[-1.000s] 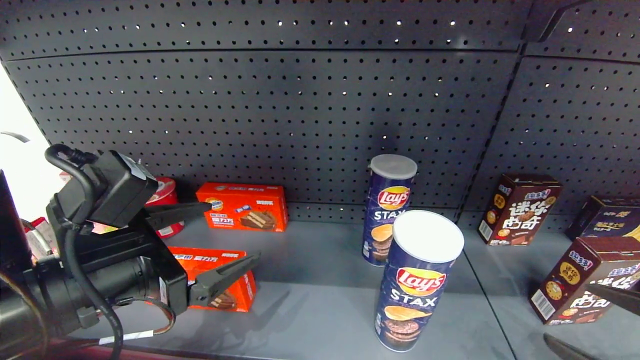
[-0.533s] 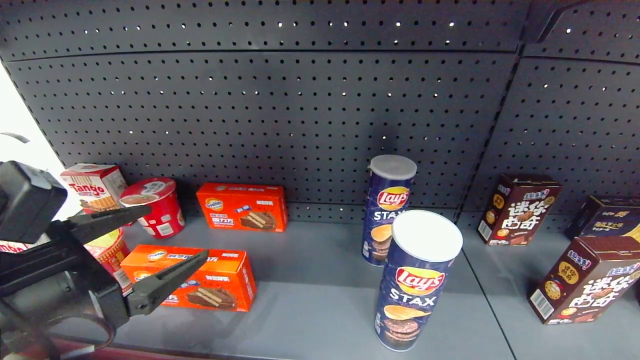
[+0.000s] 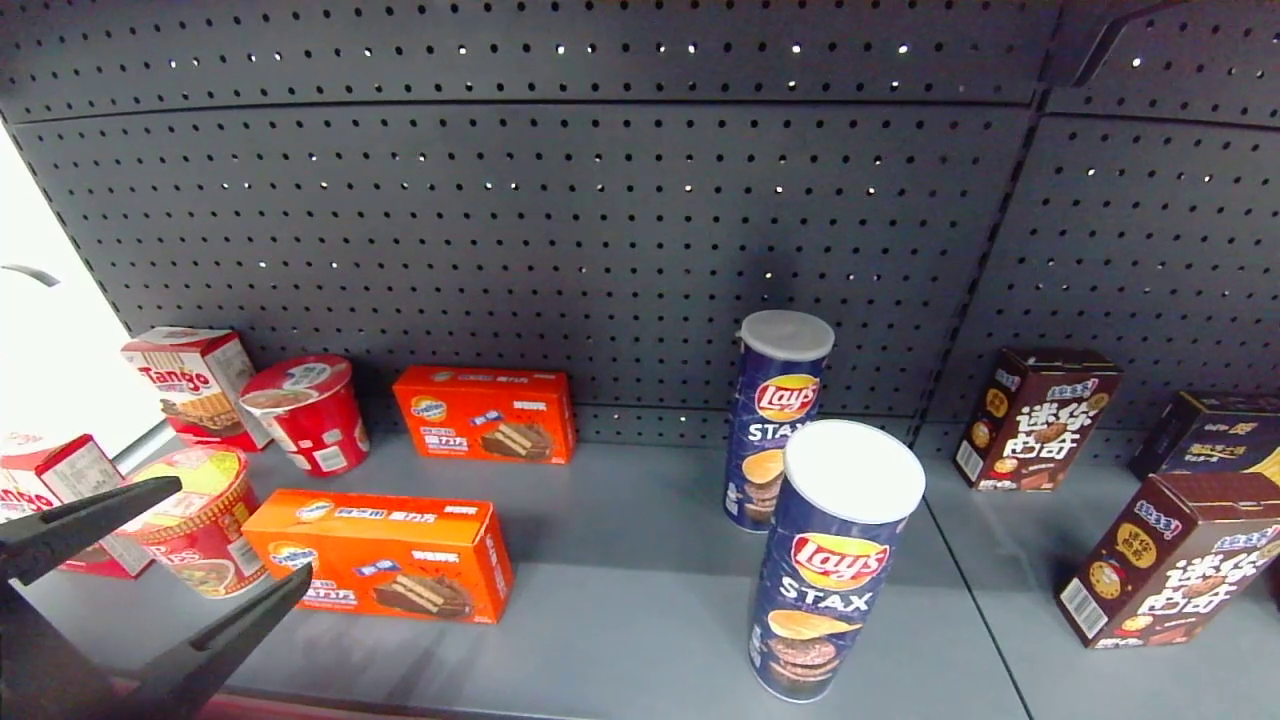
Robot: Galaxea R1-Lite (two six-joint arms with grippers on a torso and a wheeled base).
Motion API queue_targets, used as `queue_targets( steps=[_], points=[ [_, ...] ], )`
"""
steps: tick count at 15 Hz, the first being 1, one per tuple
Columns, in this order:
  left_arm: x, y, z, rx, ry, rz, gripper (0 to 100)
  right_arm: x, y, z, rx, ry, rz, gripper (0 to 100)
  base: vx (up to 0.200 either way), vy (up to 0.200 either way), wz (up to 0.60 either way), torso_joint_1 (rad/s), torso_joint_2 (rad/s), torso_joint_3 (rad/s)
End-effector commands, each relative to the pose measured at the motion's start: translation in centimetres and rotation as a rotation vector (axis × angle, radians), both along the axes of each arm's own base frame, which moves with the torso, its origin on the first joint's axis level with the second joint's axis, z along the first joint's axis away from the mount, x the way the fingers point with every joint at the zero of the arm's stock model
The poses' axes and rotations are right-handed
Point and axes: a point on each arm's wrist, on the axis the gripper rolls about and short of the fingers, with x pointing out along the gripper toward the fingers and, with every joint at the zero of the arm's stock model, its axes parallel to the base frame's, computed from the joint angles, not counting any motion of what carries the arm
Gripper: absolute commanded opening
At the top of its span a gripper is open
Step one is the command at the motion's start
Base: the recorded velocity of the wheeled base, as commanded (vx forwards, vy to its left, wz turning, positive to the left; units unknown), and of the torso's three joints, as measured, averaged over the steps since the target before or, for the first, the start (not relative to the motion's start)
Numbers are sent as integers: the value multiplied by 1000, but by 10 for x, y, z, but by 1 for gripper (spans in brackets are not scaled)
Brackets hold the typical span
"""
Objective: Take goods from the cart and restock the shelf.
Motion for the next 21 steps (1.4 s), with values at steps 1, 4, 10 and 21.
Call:
queue_targets(
  steps=[1, 4, 10, 21],
  points=[
    [-3, 1, 2, -3, -16, 1, 100, 0, 0, 0, 0, -3, 0, 100, 0, 0, -600, 2, -2, 7],
    [-3, 1, 2, -3, -16, 1, 100, 0, 0, 0, -1, -1, 19, 100, 0, 0, 0, 0, 0, 0],
    [-3, 0, 2, -4, -16, -2, 100, 0, 1, 0, -3, -1, 46, 100, 0, 0, -200, 1, 1, 2],
    [7, -2, 21, -30, -49, -4, 100, 2, 3, 25, -2, -13, 141, 100, 0, 0, 0, 0, 0, 0]
  ],
)
